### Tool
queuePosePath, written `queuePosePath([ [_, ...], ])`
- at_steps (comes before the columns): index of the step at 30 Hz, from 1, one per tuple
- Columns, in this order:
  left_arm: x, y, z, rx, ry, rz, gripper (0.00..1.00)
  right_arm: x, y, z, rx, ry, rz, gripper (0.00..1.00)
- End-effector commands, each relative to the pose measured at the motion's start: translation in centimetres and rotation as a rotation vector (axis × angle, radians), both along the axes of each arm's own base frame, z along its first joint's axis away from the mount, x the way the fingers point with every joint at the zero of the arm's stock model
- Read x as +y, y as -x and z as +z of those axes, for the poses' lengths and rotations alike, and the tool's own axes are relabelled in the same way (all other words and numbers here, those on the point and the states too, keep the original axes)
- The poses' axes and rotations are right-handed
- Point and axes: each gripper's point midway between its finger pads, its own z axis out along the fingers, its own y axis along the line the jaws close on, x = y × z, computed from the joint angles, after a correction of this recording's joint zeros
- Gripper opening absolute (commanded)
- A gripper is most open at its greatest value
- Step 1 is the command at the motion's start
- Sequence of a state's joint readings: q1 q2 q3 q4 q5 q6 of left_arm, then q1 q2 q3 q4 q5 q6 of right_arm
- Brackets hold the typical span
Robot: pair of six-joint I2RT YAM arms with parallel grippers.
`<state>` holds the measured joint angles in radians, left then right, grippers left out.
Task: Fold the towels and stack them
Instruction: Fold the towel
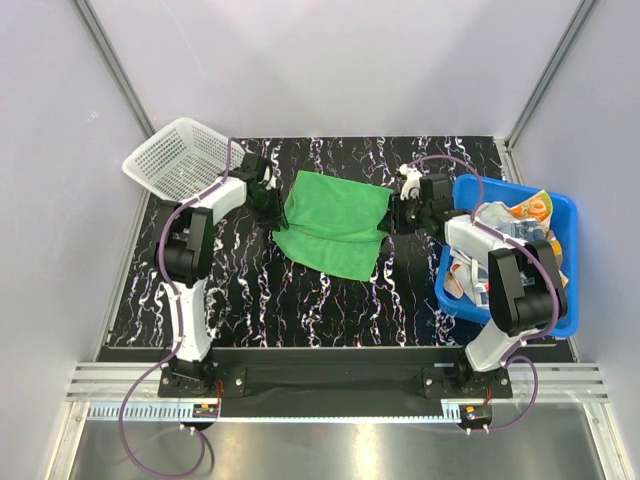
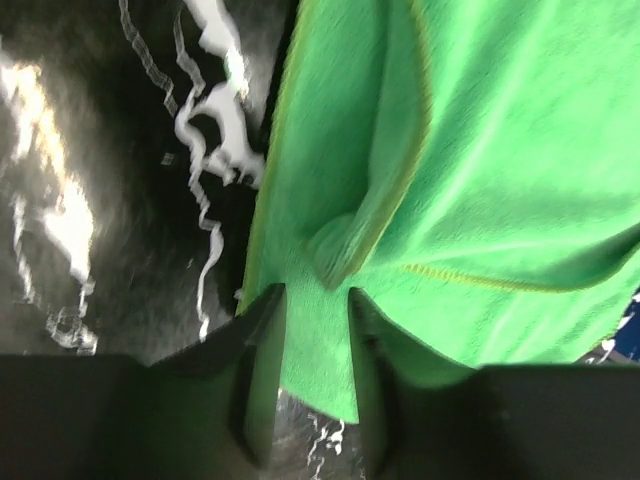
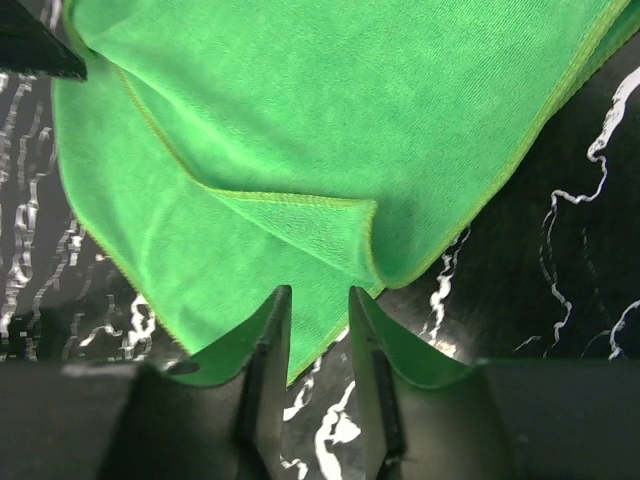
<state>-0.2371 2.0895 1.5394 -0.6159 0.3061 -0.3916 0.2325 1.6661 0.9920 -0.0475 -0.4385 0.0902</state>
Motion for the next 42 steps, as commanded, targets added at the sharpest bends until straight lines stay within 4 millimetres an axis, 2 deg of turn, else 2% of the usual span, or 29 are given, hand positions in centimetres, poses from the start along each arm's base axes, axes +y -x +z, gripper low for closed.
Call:
queuePosePath([
  [1,0.6,-0.4,3.9,-0.112,-0.04,0.005,0.46,0.5,0.8,2.8,-0.01,-0.043,-0.024,0.37],
  [4,1.2,0.2,3.7,-0.105,-0.084,0.013,0.5,1.3,1.4,4.1,-0.006,-0.058,-0.02,0.39],
  [7,1.9,0.8,3.3,-0.099,-0.109,0.023,0.52,3.1,2.2,5.3,-0.009,-0.041,-0.018,0.37],
  [8,1.8,1.0,3.3,-0.097,-0.102,0.024,0.53,4.7,3.2,5.4,0.0,-0.032,0.013,0.35],
  [10,1.7,1.7,3.0,-0.091,-0.088,0.024,0.54,5.7,3.5,5.2,0.018,-0.021,-0.025,0.33],
  [14,1.7,2.7,1.8,-0.057,-0.08,0.036,0.55,7.0,4.7,2.5,0.146,-0.034,-0.108,0.29],
  [17,1.0,3.8,0.9,-0.031,-0.044,0.032,0.52,6.6,6.0,-0.4,0.201,0.002,-0.144,0.26],
  [20,-0.6,5.5,1.0,-0.031,0.03,0.001,0.51,6.0,7.2,-2.2,0.24,0.038,-0.154,0.23],
  [22,-2.4,6.4,2.7,-0.078,0.117,-0.029,0.51,5.1,8.1,-2.9,0.254,0.07,-0.166,0.19],
  [23,-2.3,7.1,2.1,-0.053,0.115,-0.018,0.51,4.9,8.4,-3.1,0.262,0.076,-0.166,0.19],
  [24,-3.3,7.2,3.6,-0.095,0.17,-0.041,0.51,4.4,8.5,-3.3,0.257,0.092,-0.182,0.17],
  [26,-3.9,8.1,3.9,-0.095,0.218,-0.036,0.51,3.5,9.3,-3.9,0.265,0.127,-0.195,0.15],
  [27,-3.7,8.3,4.4,-0.112,0.207,-0.024,0.51,2.8,9.3,-4.2,0.261,0.156,-0.219,0.13],
  [29,-2.8,8.3,4.3,-0.12,0.164,0.023,0.53,1.9,9.8,-4.7,0.268,0.196,-0.227,0.11],
  [31,-1.2,7.8,3.6,-0.136,0.081,0.082,0.56,1.2,9.9,-5.0,0.265,0.228,-0.242,0.08],
  [34,-0.2,7.2,2.4,-0.139,0.025,0.141,0.56,0.1,9.7,-5.2,0.256,0.274,-0.283,0.06],
  [42,-0.2,5.9,-0.4,-0.115,0.007,0.223,0.54,1.4,9.1,-2.8,0.219,0.2,-0.266,0.06],
])
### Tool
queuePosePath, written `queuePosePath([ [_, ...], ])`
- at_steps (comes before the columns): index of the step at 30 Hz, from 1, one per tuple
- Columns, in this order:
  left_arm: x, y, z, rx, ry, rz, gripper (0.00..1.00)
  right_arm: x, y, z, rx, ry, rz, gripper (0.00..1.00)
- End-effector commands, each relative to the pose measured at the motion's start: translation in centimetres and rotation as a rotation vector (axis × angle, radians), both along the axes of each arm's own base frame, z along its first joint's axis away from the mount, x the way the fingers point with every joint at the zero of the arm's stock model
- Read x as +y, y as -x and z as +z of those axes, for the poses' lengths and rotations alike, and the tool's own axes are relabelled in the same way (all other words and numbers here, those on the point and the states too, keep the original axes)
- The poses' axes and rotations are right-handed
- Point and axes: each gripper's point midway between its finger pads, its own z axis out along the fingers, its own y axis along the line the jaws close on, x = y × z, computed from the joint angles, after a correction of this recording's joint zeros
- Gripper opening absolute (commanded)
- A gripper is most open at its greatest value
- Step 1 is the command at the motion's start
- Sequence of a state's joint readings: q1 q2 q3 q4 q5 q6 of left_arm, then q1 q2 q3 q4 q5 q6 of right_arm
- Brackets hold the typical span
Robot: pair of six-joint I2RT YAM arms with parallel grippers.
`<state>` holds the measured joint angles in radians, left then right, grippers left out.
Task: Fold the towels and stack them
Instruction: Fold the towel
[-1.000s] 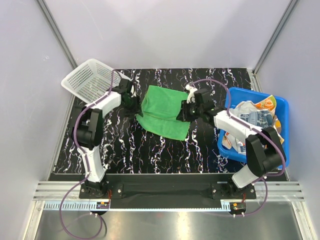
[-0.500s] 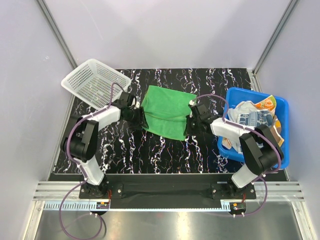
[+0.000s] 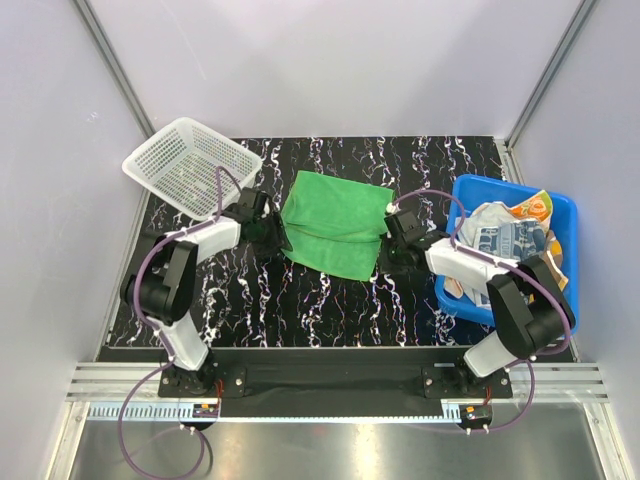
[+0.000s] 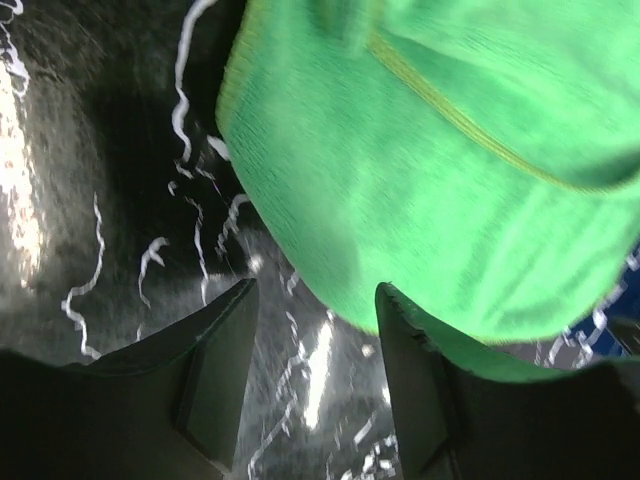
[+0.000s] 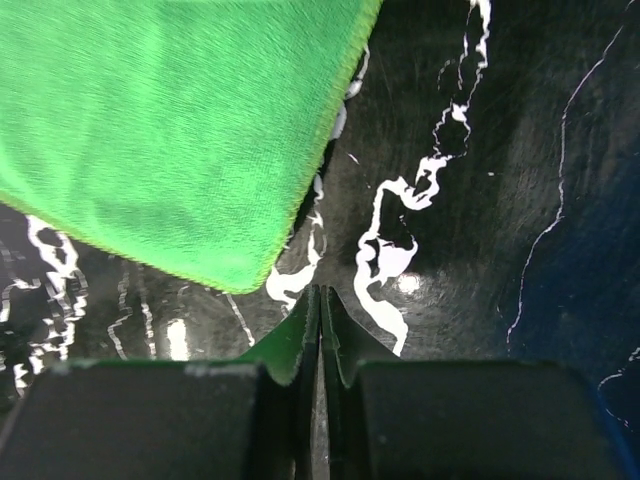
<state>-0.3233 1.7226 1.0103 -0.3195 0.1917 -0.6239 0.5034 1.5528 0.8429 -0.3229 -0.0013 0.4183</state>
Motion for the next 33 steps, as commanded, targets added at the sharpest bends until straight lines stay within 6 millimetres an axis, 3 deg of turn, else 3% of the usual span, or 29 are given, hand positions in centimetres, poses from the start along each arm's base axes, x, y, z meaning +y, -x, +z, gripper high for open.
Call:
queuePosePath([
  [1,-0.2,-2.1,-0.6,-0.05,-0.008,0.054,0.54,1.0,-1.5,3.3,-0.096,-0.049,0.001,0.06],
  [5,-3.0,-4.3,2.5,-0.186,0.043,-0.013,0.55,2.0,-1.5,4.4,-0.111,-0.113,0.01,0.06],
  [11,-6.6,-6.4,6.1,-0.254,0.096,-0.079,0.54,2.1,-1.7,6.0,-0.155,-0.129,0.023,0.06],
  [14,-6.2,-6.0,8.0,-0.255,0.007,-0.079,0.54,1.9,-1.8,6.3,-0.167,-0.12,0.028,0.06],
  [15,-6.5,-6.7,10.1,-0.297,-0.005,-0.078,0.54,1.9,-1.8,6.2,-0.169,-0.117,0.032,0.06],
  [16,-6.3,-6.7,10.8,-0.311,-0.028,-0.087,0.55,1.9,-1.9,6.4,-0.176,-0.121,0.032,0.06],
  [19,-4.2,-5.9,12.2,-0.288,-0.122,-0.044,0.56,2.3,-2.0,6.4,-0.177,-0.135,0.038,0.07],
  [21,-2.4,-5.9,11.9,-0.286,-0.205,0.001,0.57,2.7,-2.0,6.4,-0.169,-0.149,0.05,0.07],
  [25,0.5,-3.9,8.0,-0.214,-0.276,0.005,0.58,3.6,-2.2,6.6,-0.16,-0.175,0.081,0.07],
  [27,1.7,-3.3,6.3,-0.172,-0.226,0.015,0.58,4.3,-2.0,6.9,-0.156,-0.204,0.11,0.07],
  [28,1.7,-3.7,6.4,-0.204,-0.185,0.024,0.58,4.9,-2.0,7.1,-0.161,-0.22,0.127,0.07],
  [29,2.5,-3.0,4.8,-0.173,-0.166,0.028,0.58,5.4,-1.8,7.1,-0.157,-0.234,0.145,0.07],
  [33,1.7,-3.1,3.6,-0.154,-0.112,0.001,0.59,6.8,-1.4,5.1,-0.108,-0.191,0.158,0.07],
])
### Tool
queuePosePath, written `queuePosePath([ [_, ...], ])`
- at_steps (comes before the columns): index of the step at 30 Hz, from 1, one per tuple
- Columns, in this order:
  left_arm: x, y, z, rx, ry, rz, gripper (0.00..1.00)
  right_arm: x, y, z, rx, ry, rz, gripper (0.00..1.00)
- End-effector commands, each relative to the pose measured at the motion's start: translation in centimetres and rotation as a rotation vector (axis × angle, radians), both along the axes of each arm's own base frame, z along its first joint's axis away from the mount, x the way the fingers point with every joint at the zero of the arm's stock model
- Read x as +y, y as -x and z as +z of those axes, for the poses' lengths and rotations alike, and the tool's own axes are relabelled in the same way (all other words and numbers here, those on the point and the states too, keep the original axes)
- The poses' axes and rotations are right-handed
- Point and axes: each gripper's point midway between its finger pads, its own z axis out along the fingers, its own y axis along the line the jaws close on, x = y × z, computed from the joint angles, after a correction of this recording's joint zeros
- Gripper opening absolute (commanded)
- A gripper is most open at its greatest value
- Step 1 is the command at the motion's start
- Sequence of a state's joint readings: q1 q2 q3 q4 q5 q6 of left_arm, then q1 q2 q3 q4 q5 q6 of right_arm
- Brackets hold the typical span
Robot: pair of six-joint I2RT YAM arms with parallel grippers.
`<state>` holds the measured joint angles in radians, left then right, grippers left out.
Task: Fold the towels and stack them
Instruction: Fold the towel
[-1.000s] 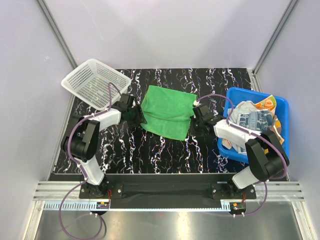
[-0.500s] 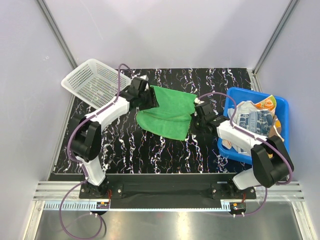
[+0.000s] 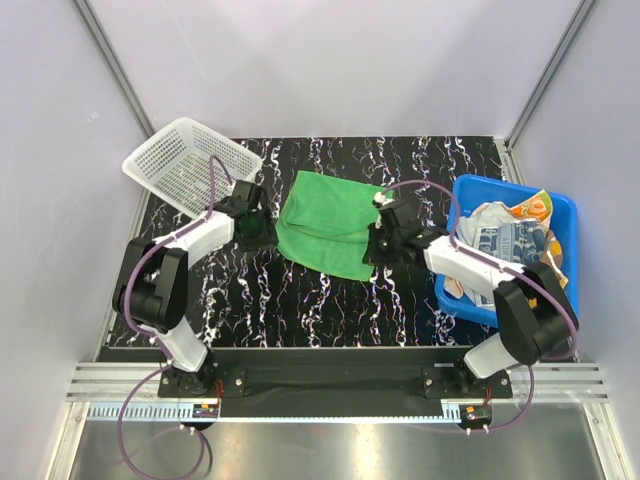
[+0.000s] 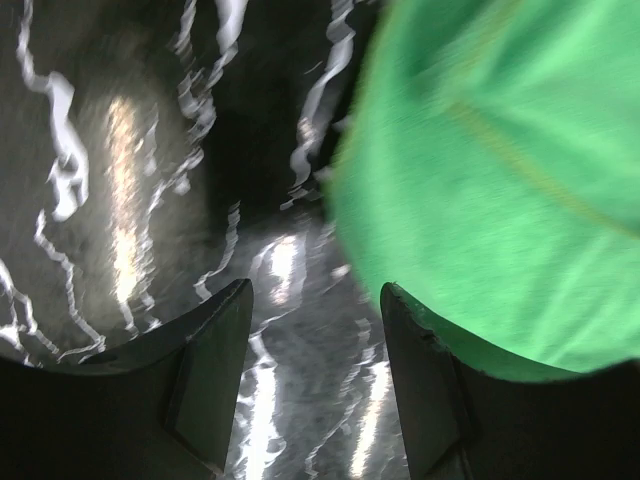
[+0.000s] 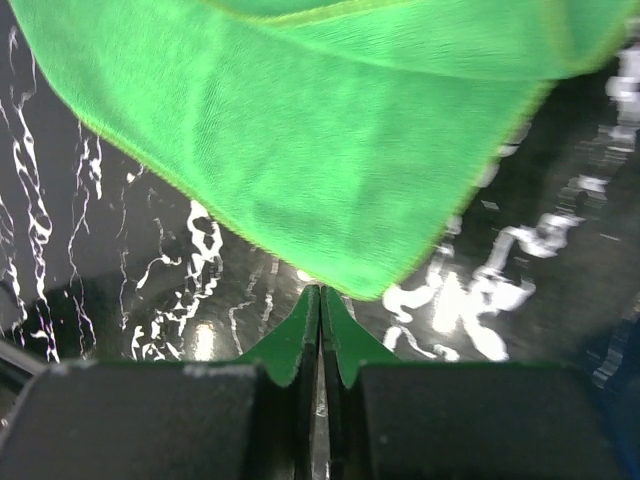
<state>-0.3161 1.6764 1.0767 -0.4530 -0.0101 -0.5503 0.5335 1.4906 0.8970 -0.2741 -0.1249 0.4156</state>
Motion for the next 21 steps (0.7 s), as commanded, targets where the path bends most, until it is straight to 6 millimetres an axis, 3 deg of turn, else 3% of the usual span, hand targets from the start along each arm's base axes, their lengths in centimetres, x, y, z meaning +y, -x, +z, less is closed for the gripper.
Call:
queuePosePath([
  [1,-2.6,-2.3,1.0,-0.084,0.1,-0.063,0.59,2.7,-0.3,0.0,-0.005,-0.007,0.05,0.06],
  [6,-3.4,-1.7,-0.9,-0.039,0.114,-0.069,0.59,1.5,0.5,-3.2,0.057,0.084,-0.012,0.02],
  [10,-3.4,-0.8,-0.5,-0.043,0.101,-0.065,0.58,-0.3,2.2,-5.3,0.114,0.155,-0.03,0.01],
  [16,-3.4,1.3,2.2,-0.086,0.061,-0.073,0.59,-4.9,4.1,-6.6,0.151,0.336,-0.115,0.0],
  [21,-3.2,1.7,2.5,-0.137,0.061,-0.085,0.61,-6.4,5.3,-6.1,0.17,0.354,-0.185,0.0],
])
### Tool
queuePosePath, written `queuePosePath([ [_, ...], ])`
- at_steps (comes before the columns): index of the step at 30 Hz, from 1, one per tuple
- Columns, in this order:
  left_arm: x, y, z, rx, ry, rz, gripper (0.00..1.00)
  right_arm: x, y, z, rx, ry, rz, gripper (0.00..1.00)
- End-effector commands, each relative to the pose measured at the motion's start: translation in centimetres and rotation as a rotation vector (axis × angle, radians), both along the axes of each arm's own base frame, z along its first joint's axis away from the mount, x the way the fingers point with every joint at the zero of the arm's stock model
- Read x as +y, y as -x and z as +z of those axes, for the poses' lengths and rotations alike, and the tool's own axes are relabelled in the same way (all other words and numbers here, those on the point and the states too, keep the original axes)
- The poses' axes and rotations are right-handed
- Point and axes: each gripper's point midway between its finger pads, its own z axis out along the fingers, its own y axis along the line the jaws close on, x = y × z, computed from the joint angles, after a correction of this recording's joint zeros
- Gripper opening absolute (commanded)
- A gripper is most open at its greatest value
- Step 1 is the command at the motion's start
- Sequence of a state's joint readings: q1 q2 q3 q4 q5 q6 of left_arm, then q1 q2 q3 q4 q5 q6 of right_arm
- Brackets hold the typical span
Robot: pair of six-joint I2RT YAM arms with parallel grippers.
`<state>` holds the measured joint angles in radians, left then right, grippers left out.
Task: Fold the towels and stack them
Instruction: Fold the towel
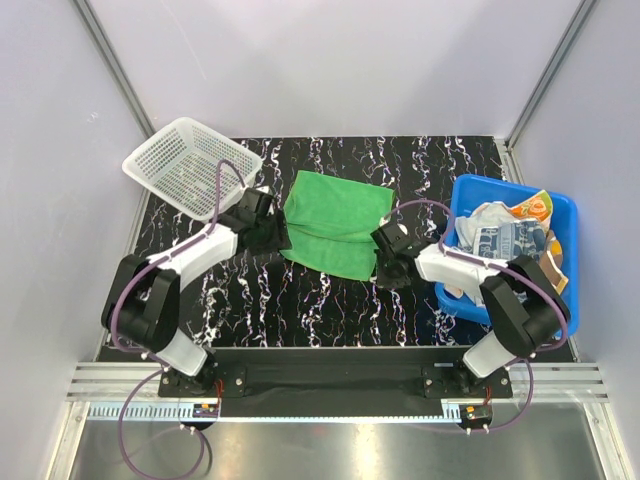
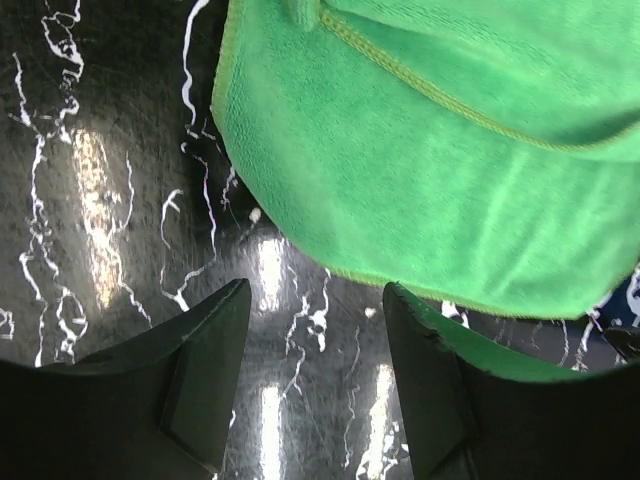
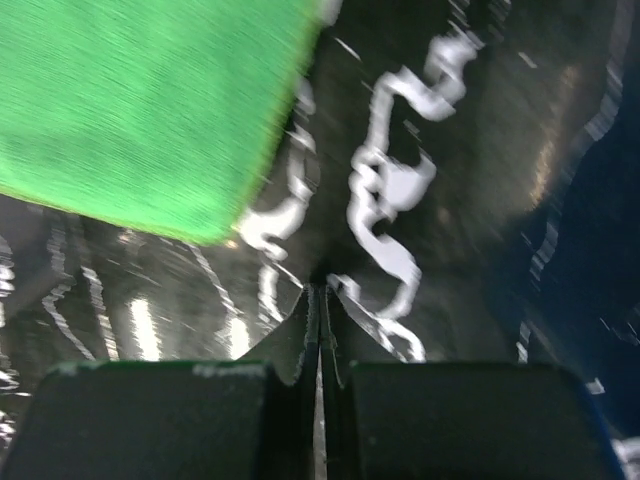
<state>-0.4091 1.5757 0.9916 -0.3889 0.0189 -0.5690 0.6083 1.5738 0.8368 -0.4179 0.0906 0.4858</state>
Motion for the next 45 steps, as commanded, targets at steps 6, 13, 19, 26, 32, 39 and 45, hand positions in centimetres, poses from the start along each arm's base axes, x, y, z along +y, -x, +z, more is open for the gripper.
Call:
queuePosePath([
  [6,1.9,-3.8,1.3,-0.082,0.029,0.054,0.61,1.2,-0.7,3.6,-0.069,-0.102,-0.043,0.0],
  [13,2.1,-7.1,1.4,-0.144,0.062,-0.004,0.64,5.8,-4.8,4.9,-0.11,-0.224,-0.027,0.0],
  [19,0.3,-8.1,-0.2,-0.138,0.117,-0.086,0.65,5.9,-5.7,1.1,-0.039,-0.148,-0.051,0.0],
  [26,0.5,-7.9,-1.5,-0.148,0.086,-0.135,0.67,2.4,-4.0,-1.1,-0.002,-0.022,-0.092,0.0],
  [32,-0.7,-6.5,-1.3,-0.166,0.125,-0.208,0.67,0.3,-2.5,-1.4,0.022,0.028,-0.136,0.0],
  [39,-1.2,-4.9,-1.3,-0.192,0.094,-0.247,0.68,-1.2,-2.2,-0.3,-0.022,0.039,-0.137,0.0],
  [45,-2.9,-4.0,-1.8,-0.192,0.159,-0.318,0.68,-0.3,-2.5,0.9,-0.043,-0.01,-0.111,0.0],
])
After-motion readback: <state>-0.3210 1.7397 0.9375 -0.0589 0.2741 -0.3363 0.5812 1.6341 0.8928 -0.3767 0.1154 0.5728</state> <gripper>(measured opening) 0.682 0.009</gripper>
